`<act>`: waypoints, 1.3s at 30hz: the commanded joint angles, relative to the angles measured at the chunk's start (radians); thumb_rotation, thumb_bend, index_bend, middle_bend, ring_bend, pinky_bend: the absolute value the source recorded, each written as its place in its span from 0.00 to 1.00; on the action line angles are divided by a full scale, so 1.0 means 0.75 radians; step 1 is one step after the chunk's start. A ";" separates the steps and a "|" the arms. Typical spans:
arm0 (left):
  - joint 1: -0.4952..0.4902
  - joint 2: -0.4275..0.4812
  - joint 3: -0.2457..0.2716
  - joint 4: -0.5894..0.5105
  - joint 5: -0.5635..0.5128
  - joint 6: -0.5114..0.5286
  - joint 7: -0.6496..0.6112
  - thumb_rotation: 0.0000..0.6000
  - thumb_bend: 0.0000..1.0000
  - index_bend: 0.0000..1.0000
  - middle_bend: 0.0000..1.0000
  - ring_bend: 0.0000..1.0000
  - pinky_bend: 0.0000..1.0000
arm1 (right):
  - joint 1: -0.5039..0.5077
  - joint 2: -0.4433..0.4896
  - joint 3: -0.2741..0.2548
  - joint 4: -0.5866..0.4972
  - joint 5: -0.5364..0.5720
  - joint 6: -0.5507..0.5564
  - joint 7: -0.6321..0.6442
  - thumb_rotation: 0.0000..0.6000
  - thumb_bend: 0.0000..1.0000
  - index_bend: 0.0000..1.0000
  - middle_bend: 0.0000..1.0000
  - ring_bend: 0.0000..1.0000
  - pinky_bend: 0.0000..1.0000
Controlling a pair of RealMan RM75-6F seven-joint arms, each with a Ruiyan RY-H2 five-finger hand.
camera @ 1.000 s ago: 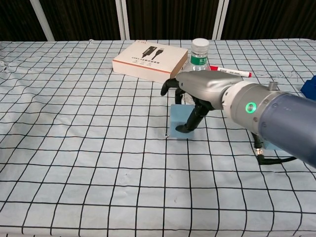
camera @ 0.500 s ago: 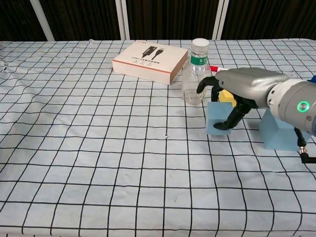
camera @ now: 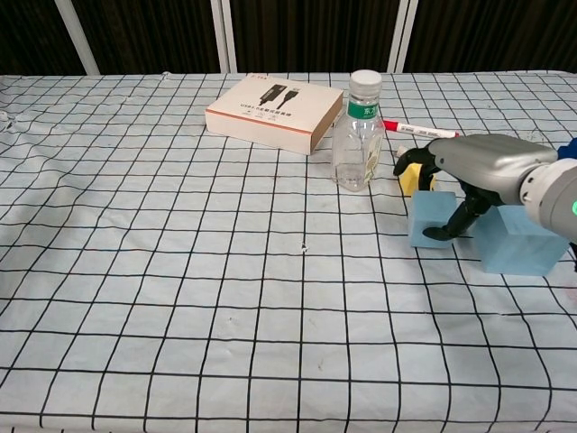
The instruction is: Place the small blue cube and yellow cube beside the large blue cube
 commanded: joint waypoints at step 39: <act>0.011 -0.004 -0.008 -0.005 -0.006 0.027 0.017 1.00 0.15 0.16 0.04 0.00 0.00 | -0.137 0.126 -0.046 0.067 -0.333 -0.161 0.302 1.00 0.26 0.20 0.43 0.05 0.11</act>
